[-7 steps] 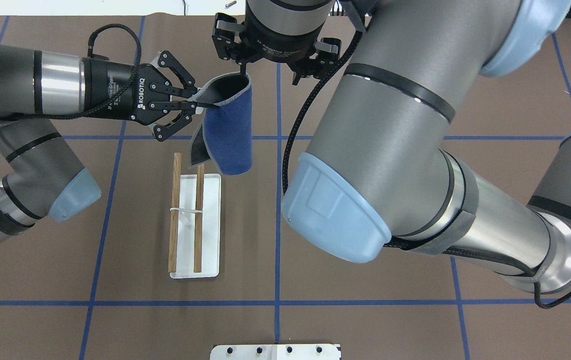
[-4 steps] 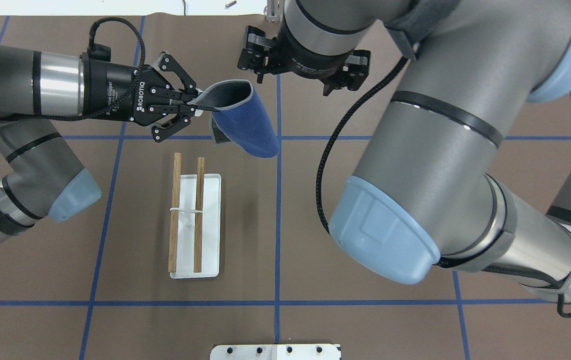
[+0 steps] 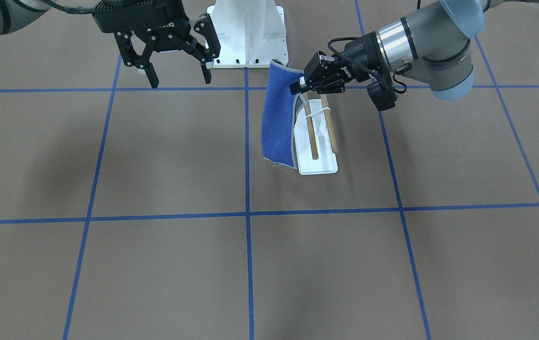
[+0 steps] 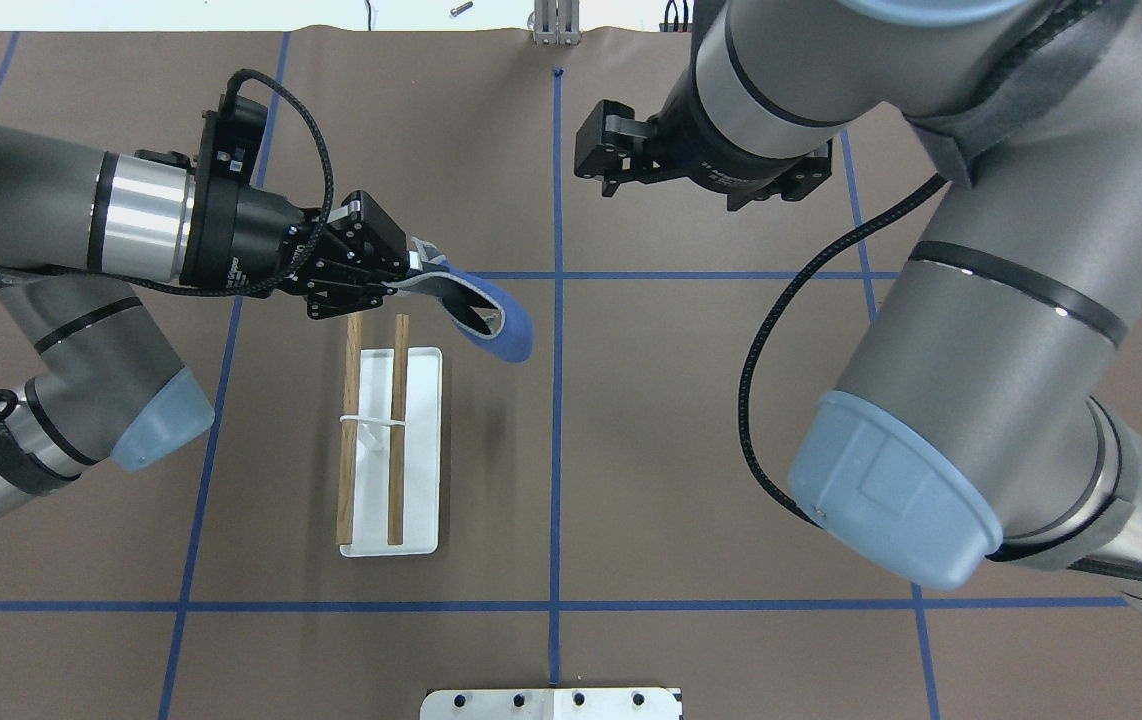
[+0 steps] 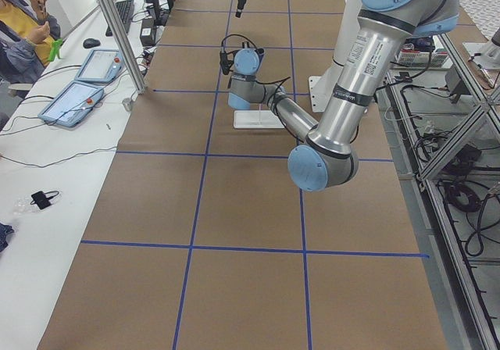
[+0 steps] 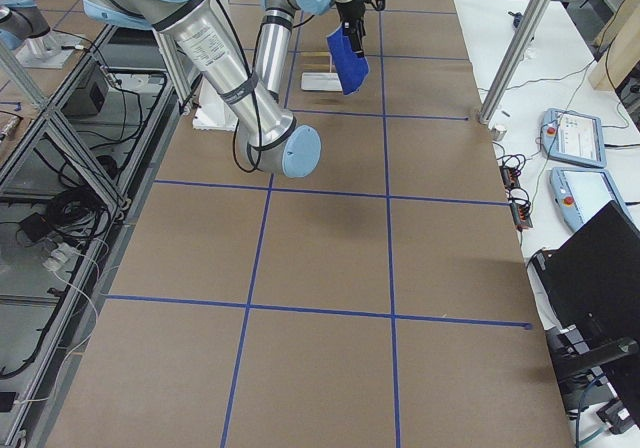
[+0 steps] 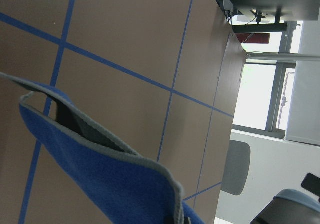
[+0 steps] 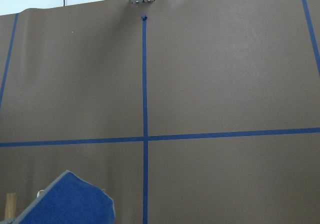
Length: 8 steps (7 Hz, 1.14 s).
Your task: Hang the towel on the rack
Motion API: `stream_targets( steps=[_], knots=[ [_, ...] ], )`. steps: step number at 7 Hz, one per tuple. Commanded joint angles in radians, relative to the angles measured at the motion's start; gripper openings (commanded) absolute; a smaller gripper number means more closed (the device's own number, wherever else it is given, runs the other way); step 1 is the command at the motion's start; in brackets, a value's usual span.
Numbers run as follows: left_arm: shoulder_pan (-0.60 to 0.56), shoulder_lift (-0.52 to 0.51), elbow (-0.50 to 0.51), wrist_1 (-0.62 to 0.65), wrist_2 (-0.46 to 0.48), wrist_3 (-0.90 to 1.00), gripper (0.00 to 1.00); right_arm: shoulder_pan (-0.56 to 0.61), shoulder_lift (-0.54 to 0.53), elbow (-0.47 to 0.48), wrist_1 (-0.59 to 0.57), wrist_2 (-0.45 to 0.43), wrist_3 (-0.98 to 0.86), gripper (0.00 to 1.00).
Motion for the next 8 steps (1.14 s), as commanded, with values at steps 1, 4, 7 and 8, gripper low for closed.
stream_targets(
  steps=[1,4,7,8],
  knots=[
    [0.008,0.027,0.006,0.0,-0.03,0.04,0.0,0.01,-0.049,0.018,0.027,0.001,-0.003,1.0],
    [0.01,0.099,0.006,-0.006,-0.059,0.017,0.0,0.042,-0.114,0.024,0.031,0.007,-0.05,1.0],
    [0.002,0.163,0.008,-0.024,-0.144,0.026,0.0,0.104,-0.172,0.024,0.031,0.019,-0.134,1.0],
    [-0.004,0.182,0.018,-0.064,-0.144,0.028,0.0,0.141,-0.201,0.021,0.031,0.045,-0.185,1.0]
  ],
)
